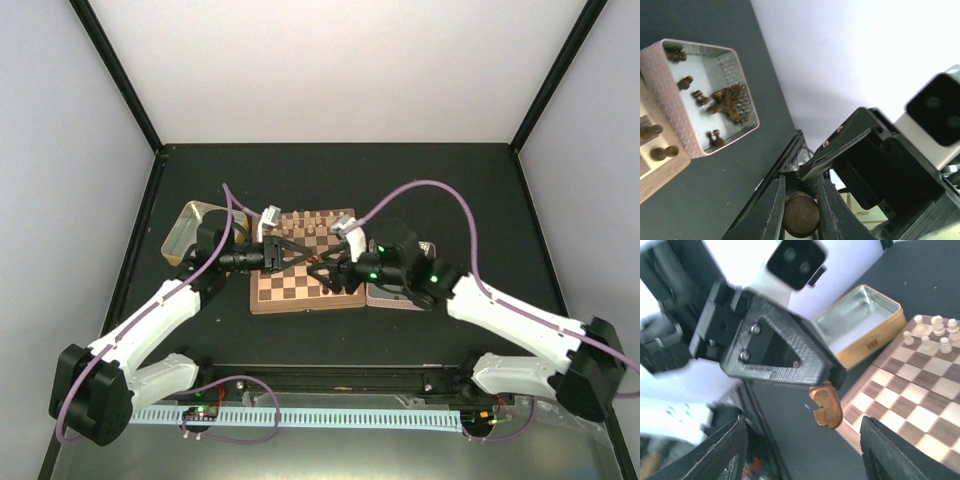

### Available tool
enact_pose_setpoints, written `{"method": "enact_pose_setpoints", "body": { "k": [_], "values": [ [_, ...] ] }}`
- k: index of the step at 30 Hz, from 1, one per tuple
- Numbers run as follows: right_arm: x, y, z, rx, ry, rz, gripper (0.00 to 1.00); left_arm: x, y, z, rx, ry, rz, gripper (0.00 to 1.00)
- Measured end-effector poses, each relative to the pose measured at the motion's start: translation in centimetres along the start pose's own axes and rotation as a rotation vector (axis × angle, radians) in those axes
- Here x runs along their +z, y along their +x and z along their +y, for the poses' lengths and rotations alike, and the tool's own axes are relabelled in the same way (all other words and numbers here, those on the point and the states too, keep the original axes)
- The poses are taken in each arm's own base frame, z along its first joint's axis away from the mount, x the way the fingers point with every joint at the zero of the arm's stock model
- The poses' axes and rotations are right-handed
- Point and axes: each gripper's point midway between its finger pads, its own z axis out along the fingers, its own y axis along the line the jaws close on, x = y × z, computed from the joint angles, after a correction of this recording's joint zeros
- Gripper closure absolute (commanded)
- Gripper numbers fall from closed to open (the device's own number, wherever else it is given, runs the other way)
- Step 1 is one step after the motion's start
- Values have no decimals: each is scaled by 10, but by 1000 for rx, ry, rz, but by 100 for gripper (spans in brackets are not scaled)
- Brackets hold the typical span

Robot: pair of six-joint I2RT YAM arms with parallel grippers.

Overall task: Set up the chess pieces on the board
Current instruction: Place the chess piece on the chessboard.

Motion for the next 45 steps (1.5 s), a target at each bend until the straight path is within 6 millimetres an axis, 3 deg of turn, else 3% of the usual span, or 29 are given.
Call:
{"method": "enact_pose_setpoints", "body": {
  "k": [5, 11, 14, 16, 19, 22, 26, 28, 38, 40, 43, 45],
  "values": [
    [-20, -23, 0, 323, -59, -216, 39, -6, -12, -28, 10, 69, -66, 94],
    [-8, -36, 1, 640, -187, -275, 54, -14, -25, -57, 27, 145, -140, 95],
    [0, -52, 15, 669, -284, -279, 60, -15, -28, -64, 32, 166, -156, 95],
    [0, -62, 22, 668, -336, -299, 70, -15, -29, -67, 29, 175, -161, 95],
    [1, -70, 28, 685, -389, -312, 78, -18, -33, -74, 44, 198, -187, 95],
    [1, -72, 28, 701, -402, -316, 79, -19, -36, -77, 48, 204, -203, 95],
    [-1, -75, 28, 726, -412, -327, 69, -19, -37, -79, 52, 210, -209, 95],
    [-3, -75, 28, 738, -417, -336, 69, -19, -37, -78, 51, 209, -207, 95],
    [-10, -68, 24, 789, -416, -346, 93, -18, -36, -79, 60, 210, -205, 94],
    [-10, -68, 23, 796, -416, -346, 97, -18, -36, -79, 63, 209, -206, 84],
    [-11, -69, 23, 794, -414, -349, 99, -18, -36, -78, 75, 205, -205, 47],
    [-10, -66, 21, 777, -390, -349, 99, -17, -34, -71, 71, 176, -202, 36]
  ]
}}
